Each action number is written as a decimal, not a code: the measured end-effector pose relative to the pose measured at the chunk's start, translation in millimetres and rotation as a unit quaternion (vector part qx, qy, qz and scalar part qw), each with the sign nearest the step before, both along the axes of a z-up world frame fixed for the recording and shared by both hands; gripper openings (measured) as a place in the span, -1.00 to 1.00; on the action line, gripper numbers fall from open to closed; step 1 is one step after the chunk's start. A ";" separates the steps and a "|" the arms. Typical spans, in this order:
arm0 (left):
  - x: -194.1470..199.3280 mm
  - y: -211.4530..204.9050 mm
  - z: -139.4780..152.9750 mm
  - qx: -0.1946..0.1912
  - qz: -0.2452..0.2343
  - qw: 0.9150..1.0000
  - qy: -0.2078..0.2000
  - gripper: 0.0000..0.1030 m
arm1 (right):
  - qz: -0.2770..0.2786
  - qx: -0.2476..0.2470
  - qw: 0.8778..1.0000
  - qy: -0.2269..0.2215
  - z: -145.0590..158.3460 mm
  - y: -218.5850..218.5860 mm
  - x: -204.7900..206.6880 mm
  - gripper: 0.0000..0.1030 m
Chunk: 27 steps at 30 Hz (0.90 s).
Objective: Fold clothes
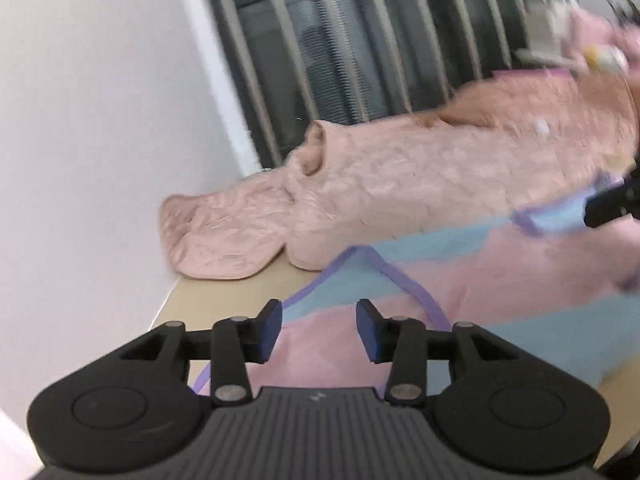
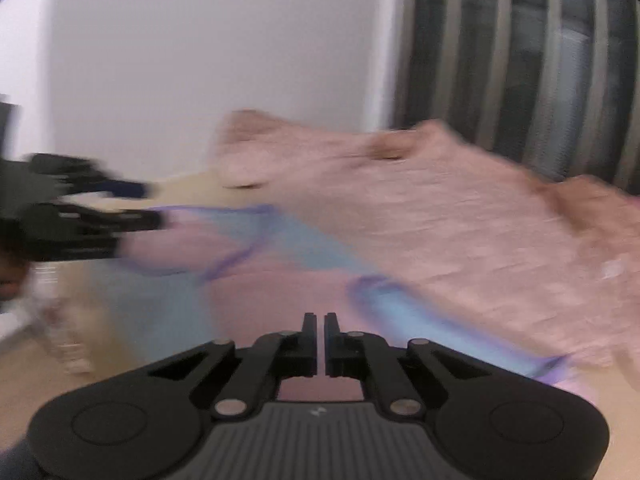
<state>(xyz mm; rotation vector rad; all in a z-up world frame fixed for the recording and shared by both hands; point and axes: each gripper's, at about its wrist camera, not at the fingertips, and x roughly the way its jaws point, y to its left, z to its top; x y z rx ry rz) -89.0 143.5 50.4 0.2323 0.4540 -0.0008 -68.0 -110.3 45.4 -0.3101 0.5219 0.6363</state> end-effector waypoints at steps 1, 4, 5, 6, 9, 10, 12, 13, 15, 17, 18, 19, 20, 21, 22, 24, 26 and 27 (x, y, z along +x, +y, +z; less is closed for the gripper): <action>-6.3 9.5 3.2 -0.031 -0.003 1.000 -0.001 0.04 | 0.008 0.006 1.000 -0.008 4.6 -5.9 -5.8 -0.82; -34.3 40.8 2.6 -0.122 -0.048 0.991 0.017 0.24 | 0.066 0.025 0.997 0.024 5.3 -28.9 -30.0 -0.12; -42.1 45.4 -1.0 -0.127 -0.065 0.990 0.024 0.39 | 0.078 0.027 0.996 0.039 0.9 -34.7 -38.8 -0.12; -46.5 46.1 -5.3 -0.114 -0.073 0.990 0.030 0.47 | 0.085 0.030 0.994 0.057 -4.6 -40.0 -46.1 -0.12; -44.0 42.3 -17.4 -0.077 -0.072 0.993 0.046 0.47 | 0.082 0.030 0.992 0.089 -21.3 -48.0 -55.6 -0.12; -39.8 40.8 -19.9 -0.082 -0.075 0.992 0.053 0.47 | 0.074 0.027 0.993 0.091 -26.1 -48.8 -56.0 -0.14; -30.5 37.5 -24.4 -0.089 -0.085 0.990 0.071 0.38 | 0.058 0.028 0.993 0.103 -31.3 -48.4 -52.5 -0.60; -26.3 36.3 -26.5 -0.093 -0.095 0.988 0.082 0.19 | 0.055 0.034 0.992 0.110 -32.7 -48.3 -51.3 -0.80; -23.5 38.0 -30.9 -0.105 -0.130 0.980 0.105 -0.95 | 0.048 0.045 0.992 0.110 -32.5 -49.3 -51.7 -0.93; -21.1 41.4 -33.4 -0.123 -0.141 0.976 0.111 -1.00 | 0.051 0.046 0.992 0.102 -28.6 -50.4 -54.8 -0.96; -23.5 42.1 -32.3 -0.127 -0.142 0.976 0.106 -1.00 | 0.054 0.050 0.993 0.096 -26.1 -51.7 -55.2 -0.97; -26.0 42.8 -30.9 -0.130 -0.141 0.976 0.101 -1.00 | 0.056 0.057 0.992 0.093 -22.4 -52.6 -53.6 -0.97; -28.5 44.1 -28.4 -0.131 -0.137 0.978 0.092 -1.00 | 0.060 0.062 0.992 0.091 -18.4 -53.1 -50.2 -0.97; -28.6 46.4 -25.6 -0.136 -0.132 0.978 0.085 -1.00 | 0.060 0.063 0.992 0.086 -15.0 -52.7 -46.0 -0.97; -26.3 49.1 -23.2 -0.141 -0.123 0.979 0.076 -1.00 | 0.060 0.063 0.993 0.080 -11.8 -52.2 -41.8 -0.97; -18.5 52.4 -20.2 -0.143 -0.108 0.981 0.072 -1.00 | 0.059 0.060 0.994 0.067 -6.1 -50.0 -32.3 -0.98; -10.0 52.9 -19.7 -0.135 -0.099 0.982 0.081 -0.86 | 0.058 0.052 0.996 0.053 -1.1 -46.4 -24.5 -0.98; -6.5 52.8 -19.4 -0.135 -0.104 0.981 0.089 -0.39 | 0.059 0.049 0.996 0.049 0.8 -45.2 -21.5 -0.98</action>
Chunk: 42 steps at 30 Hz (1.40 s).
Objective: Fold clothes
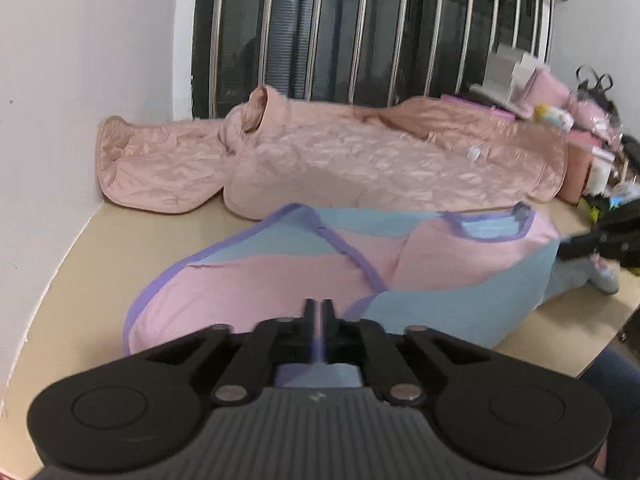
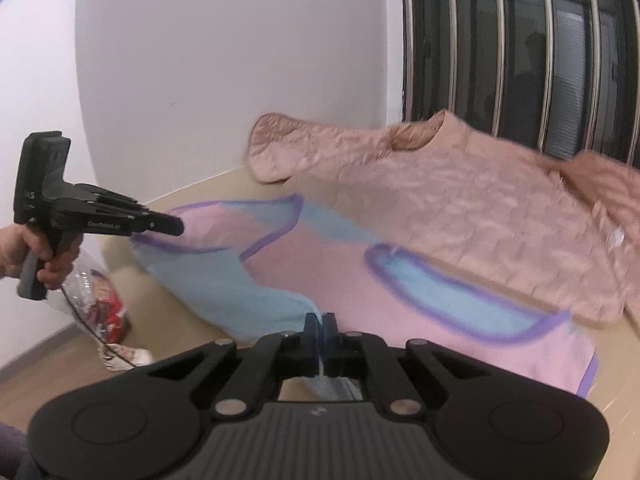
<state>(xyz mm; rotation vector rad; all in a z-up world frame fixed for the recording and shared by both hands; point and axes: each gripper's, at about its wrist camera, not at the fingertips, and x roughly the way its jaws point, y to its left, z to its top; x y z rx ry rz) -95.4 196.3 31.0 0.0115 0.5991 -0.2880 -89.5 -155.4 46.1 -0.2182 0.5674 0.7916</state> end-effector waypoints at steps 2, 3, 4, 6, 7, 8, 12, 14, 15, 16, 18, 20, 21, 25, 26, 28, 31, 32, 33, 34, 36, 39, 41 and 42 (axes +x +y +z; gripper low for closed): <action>7.5 -2.7 0.9 -0.007 -0.030 0.999 0.015 0.35 | 0.002 -0.004 1.000 -0.004 2.4 1.6 5.3 -0.97; 9.2 -6.3 0.1 -0.003 -0.047 0.999 0.016 0.39 | 0.003 -0.005 1.000 -0.004 2.6 1.3 5.8 -0.97; 12.1 -11.6 -1.5 0.009 -0.066 0.998 0.021 0.39 | 0.004 -0.007 1.000 -0.004 2.1 0.7 5.4 -0.97; 20.8 -23.9 -8.1 0.059 -0.084 0.994 0.038 0.34 | 0.006 -0.008 1.000 -0.001 -0.1 -0.1 2.8 -0.97; 23.6 -26.6 -12.0 0.074 -0.087 0.992 0.045 0.31 | 0.007 -0.008 1.000 0.001 -1.7 -0.6 1.1 -0.97; 25.6 -25.4 -13.4 0.068 -0.093 0.992 0.047 0.14 | 0.006 -0.010 1.000 0.002 -3.3 -0.5 -0.5 -0.97; 27.3 -15.6 -10.7 0.054 -0.084 0.993 0.056 -0.82 | 0.003 -0.015 1.000 0.006 -9.6 0.5 -7.1 -0.97; 24.5 -8.0 -9.2 0.037 -0.076 0.995 0.055 -0.96 | 0.004 -0.011 1.000 0.011 -11.5 -0.1 -8.8 -0.97; 21.9 -6.9 -8.0 0.034 -0.078 0.995 0.050 -0.96 | 0.005 -0.010 1.000 0.011 -12.2 0.0 -9.1 -0.97; 19.6 -6.2 -6.5 0.031 -0.079 0.995 0.046 -0.96 | 0.006 -0.010 1.000 0.011 -12.4 0.2 -9.3 -0.97; 17.8 -7.4 -1.5 0.029 -0.076 0.996 0.035 -0.96 | 0.007 -0.009 1.000 0.009 -11.2 0.8 -8.6 -0.97; 16.5 -6.2 4.8 0.018 -0.070 0.997 0.023 -0.96 | 0.008 -0.006 1.000 0.003 -7.6 0.8 -7.8 -0.97; 18.2 -5.4 8.8 0.009 -0.067 0.998 0.017 -0.96 | 0.008 -0.005 1.000 0.001 -5.9 1.5 -6.3 -0.97; 32.7 -3.4 19.4 -0.003 -0.054 0.999 -0.008 -0.96 | 0.003 -0.010 1.000 -0.013 -0.5 7.8 5.2 -0.97; 40.1 -4.0 20.3 -0.005 -0.052 0.999 -0.010 -0.96 | -0.002 -0.011 1.000 -0.014 0.3 11.1 12.1 -0.97; 59.8 -8.3 19.0 -0.002 -0.048 0.999 -0.001 -0.95 | -0.014 -0.014 1.000 -0.005 -1.8 18.6 27.6 -0.97; 67.7 -10.3 12.9 0.015 -0.028 0.999 0.009 -0.82 | -0.036 -0.058 0.998 0.013 -13.2 33.7 46.2 -0.91; 67.8 -10.2 11.5 0.020 -0.021 1.000 0.010 -0.76 | -0.046 -0.063 0.997 0.007 -13.8 33.6 46.1 -0.81; 66.3 -8.7 10.8 0.020 -0.013 1.000 0.009 -0.56 | -0.056 -0.066 0.996 -0.001 -13.6 32.4 44.7 -0.75; 57.5 -1.2 13.2 0.006 -0.004 1.000 0.003 -0.35 | -0.064 -0.062 0.996 -0.008 -10.4 27.3 40.6 -0.67; 39.0 18.7 13.3 -0.015 0.018 1.000 -0.004 0.02 | -0.082 -0.044 0.995 -0.025 -0.3 8.0 28.6 -0.23; 18.4 46.1 6.2 -0.026 0.056 0.998 0.010 0.02 | -0.113 -0.019 0.993 -0.034 12.3 -27.0 7.8 -0.20; 14.1 62.7 1.5 -0.037 0.081 0.996 0.021 0.02 | -0.127 -0.010 0.992 -0.022 15.0 -47.2 -2.8 -0.20; 13.7 67.3 0.3 -0.048 0.089 0.995 0.024 0.02 | -0.130 -0.016 0.991 -0.017 13.1 -53.7 -9.1 -0.20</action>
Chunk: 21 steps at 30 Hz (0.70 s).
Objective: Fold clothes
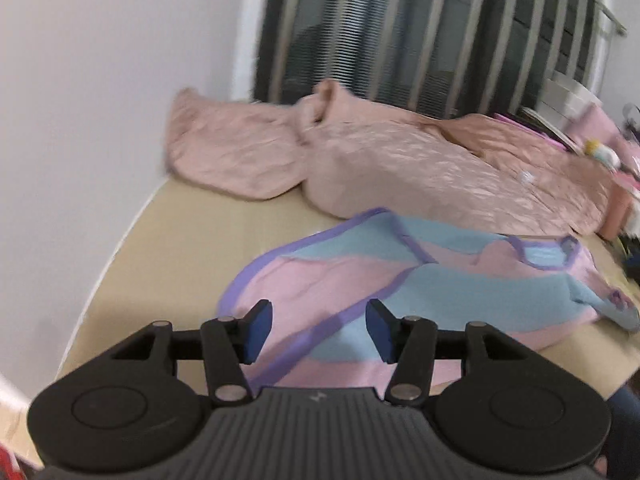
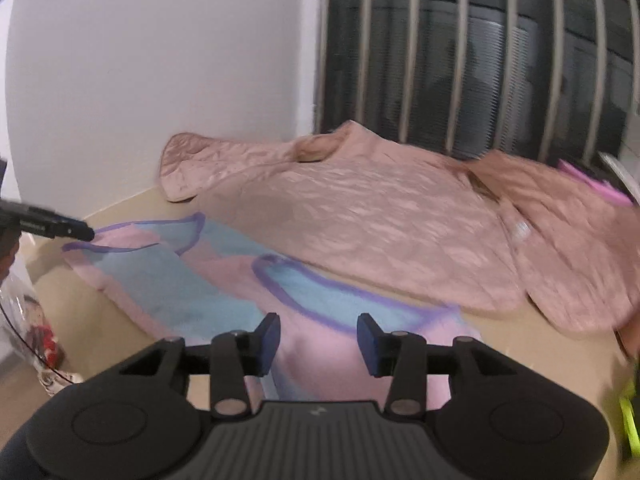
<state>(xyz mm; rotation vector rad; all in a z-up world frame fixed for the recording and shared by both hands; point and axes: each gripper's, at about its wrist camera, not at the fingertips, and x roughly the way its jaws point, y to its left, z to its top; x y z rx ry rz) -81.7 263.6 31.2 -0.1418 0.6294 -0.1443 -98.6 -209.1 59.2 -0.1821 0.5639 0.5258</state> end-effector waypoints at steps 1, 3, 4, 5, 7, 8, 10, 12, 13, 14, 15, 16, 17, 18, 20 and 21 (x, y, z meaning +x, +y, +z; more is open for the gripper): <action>0.3 2.6 -0.3 -0.011 0.003 1.000 0.001 0.02 | -0.003 -0.007 1.000 0.006 -2.4 -6.1 -6.8 -0.20; 2.4 3.3 0.5 -0.021 -0.001 1.000 0.000 0.02 | -0.009 -0.028 1.000 0.011 -8.7 -14.0 -18.2 -0.20; 4.6 2.4 -0.1 -0.018 -0.004 1.000 0.005 0.02 | -0.013 -0.038 0.999 0.013 -12.4 -17.3 -23.5 -0.20; 6.7 1.6 -0.7 -0.015 -0.007 1.000 0.010 0.02 | -0.017 -0.041 0.999 0.016 -15.8 -21.2 -28.3 -0.20; 9.8 -2.3 -3.4 -0.003 -0.013 1.000 0.024 0.02 | -0.022 -0.033 0.999 0.025 -21.5 -28.7 -34.2 -0.20; 10.6 -5.2 -5.2 0.005 -0.017 0.999 0.031 0.02 | -0.025 -0.030 0.999 0.029 -24.4 -31.6 -36.2 -0.20; 8.8 -9.9 -8.6 0.019 -0.024 0.999 0.040 0.02 | -0.034 -0.033 0.998 0.029 -29.4 -36.4 -35.9 -0.20; 5.7 -11.2 -12.0 0.015 -0.021 0.999 0.046 0.00 | -0.037 -0.034 0.998 0.025 -33.3 -36.8 -35.2 -0.20; 3.7 -10.6 -12.0 0.012 -0.017 0.999 0.044 -0.01 | -0.033 -0.032 0.999 0.026 -34.3 -36.8 -34.1 -0.20; 2.0 -9.8 -12.1 0.006 -0.013 0.999 0.045 -0.13 | -0.026 -0.032 0.999 0.027 -35.0 -34.8 -33.7 -0.20; -0.1 -9.6 -12.4 -0.001 -0.009 0.999 0.046 -0.27 | -0.018 -0.032 0.999 0.029 -36.5 -33.9 -33.0 -0.20; -2.7 -11.1 -12.6 -0.005 -0.007 0.999 0.046 -0.38 | -0.015 -0.034 0.999 0.031 -39.1 -33.5 -32.7 -0.20; -4.7 -11.8 -13.2 -0.007 -0.006 0.999 0.045 -0.76 | -0.014 -0.037 0.999 0.034 -42.0 -32.8 -31.2 -0.27; -6.6 -12.8 -13.5 -0.007 -0.003 0.999 0.043 -0.97 | -0.012 -0.039 0.998 0.040 -44.8 -31.8 -29.6 -0.49; -13.2 -12.6 -14.5 -0.020 0.011 0.999 0.036 -0.97 | -0.009 -0.036 0.998 0.050 -47.3 -31.2 -27.4 -0.89; -16.8 -12.2 -14.1 -0.029 0.018 0.999 0.032 -0.97 | -0.008 -0.029 0.998 0.052 -46.6 -32.1 -27.0 -0.91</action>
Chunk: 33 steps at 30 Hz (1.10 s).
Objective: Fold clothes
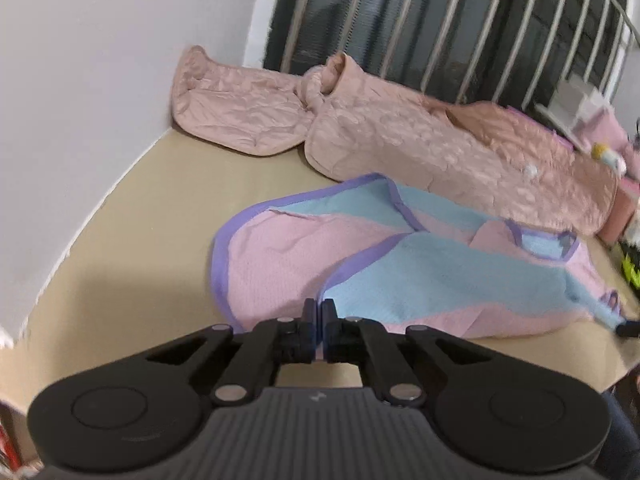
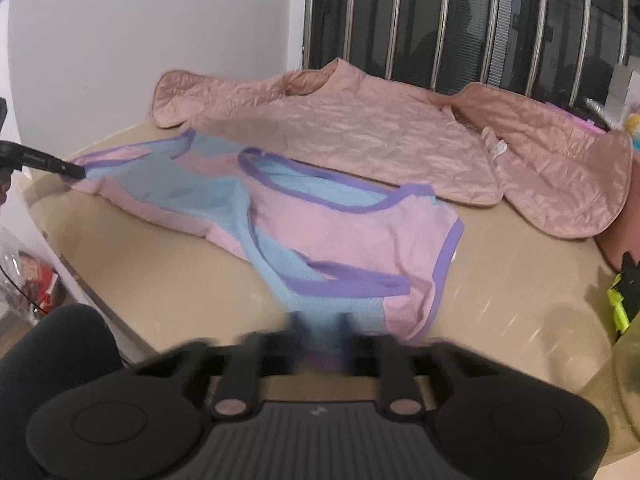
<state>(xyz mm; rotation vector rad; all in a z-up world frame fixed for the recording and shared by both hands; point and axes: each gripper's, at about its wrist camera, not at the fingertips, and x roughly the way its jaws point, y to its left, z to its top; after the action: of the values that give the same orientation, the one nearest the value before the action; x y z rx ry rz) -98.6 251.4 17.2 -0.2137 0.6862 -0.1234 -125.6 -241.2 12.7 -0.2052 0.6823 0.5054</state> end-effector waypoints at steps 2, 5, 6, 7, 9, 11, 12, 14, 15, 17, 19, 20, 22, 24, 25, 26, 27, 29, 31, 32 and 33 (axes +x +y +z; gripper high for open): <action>-11.6 1.5 2.1 -0.012 0.016 1.000 -0.012 -0.97 | 0.015 0.006 1.000 0.012 5.5 -1.9 -1.4 -0.96; -30.7 5.0 11.1 -0.013 0.034 0.999 -0.030 -0.97 | 0.035 0.018 0.999 0.022 20.3 -9.1 -3.1 -0.96; -36.4 6.0 13.6 -0.009 0.039 0.999 -0.035 -0.97 | 0.041 0.022 0.999 0.024 26.8 -13.1 -2.3 -0.96; -40.8 7.2 15.7 -0.006 0.043 0.998 -0.038 -0.97 | 0.047 0.027 0.998 0.024 32.8 -16.8 -1.1 -0.96; -46.8 10.1 18.2 -0.005 0.048 0.998 -0.039 -0.97 | 0.048 0.041 0.998 0.018 43.1 -22.9 5.7 -0.96; -47.0 12.2 17.3 0.001 0.050 0.998 -0.032 -0.97 | 0.035 0.028 0.999 0.004 48.5 -19.1 18.0 -0.95; -45.7 12.7 16.6 0.005 0.052 0.998 -0.029 -0.97 | 0.028 0.010 1.000 -0.003 49.0 -13.9 25.0 -0.95; -42.9 12.1 14.9 0.010 0.056 0.998 -0.025 -0.97 | 0.011 -0.034 0.999 -0.025 47.0 1.8 36.4 -0.93; -42.5 11.2 14.7 0.016 0.058 0.998 -0.025 -0.97 | 0.004 -0.064 0.997 -0.036 41.5 13.6 41.8 -0.85; -42.0 11.1 13.3 0.024 0.064 0.997 -0.020 -0.96 | -0.007 -0.120 0.991 -0.054 29.0 36.3 51.3 -0.84; -42.3 11.8 12.2 0.024 0.070 0.997 -0.009 -0.92 | -0.019 -0.167 0.983 -0.077 17.4 53.9 53.9 -0.63; -44.6 11.7 12.7 0.022 0.066 0.998 -0.004 -0.81 | -0.023 -0.186 0.978 -0.087 14.2 58.9 52.5 -0.49; -50.7 9.6 16.3 0.022 0.055 0.998 -0.012 -0.27 | -0.033 -0.192 0.976 -0.102 16.8 57.5 44.1 -0.36; -54.7 7.1 19.2 0.024 0.043 0.998 -0.027 -0.01 | -0.044 -0.148 0.984 -0.091 28.7 41.7 33.5 -0.31; -52.4 6.5 19.2 0.023 0.039 0.999 -0.024 -0.01 | -0.050 -0.124 0.987 -0.084 34.9 33.4 28.2 -0.31; -48.9 5.3 18.3 0.023 0.039 0.999 -0.020 -0.01 | -0.048 -0.094 0.991 -0.077 42.5 22.6 19.8 -0.31; -45.0 4.2 17.0 0.023 0.040 0.999 -0.015 -0.02 | -0.037 -0.068 0.994 -0.071 47.6 15.8 9.4 -0.28; -36.6 1.9 13.1 0.019 0.040 0.999 -0.006 -0.03 | -0.005 -0.026 0.998 -0.056 53.0 7.2 -10.4 -0.17; -30.0 -1.3 10.2 0.014 0.036 0.999 -0.001 -0.03 | 0.026 -0.030 0.999 -0.032 42.7 9.4 -21.6 -0.15; -27.7 -3.7 9.4 0.014 0.033 0.999 0.000 -0.06 | 0.024 -0.042 0.999 -0.024 34.8 10.5 -21.0 -0.16; -26.3 -6.0 8.5 0.016 0.031 0.999 0.000 -0.22 | 0.017 -0.058 0.998 -0.017 26.3 11.5 -18.9 -0.22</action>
<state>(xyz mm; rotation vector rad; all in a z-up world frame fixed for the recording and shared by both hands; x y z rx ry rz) -124.8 245.4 25.7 -0.2042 0.6814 -0.0531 -144.4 -229.8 39.0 -0.3334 0.6760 0.4939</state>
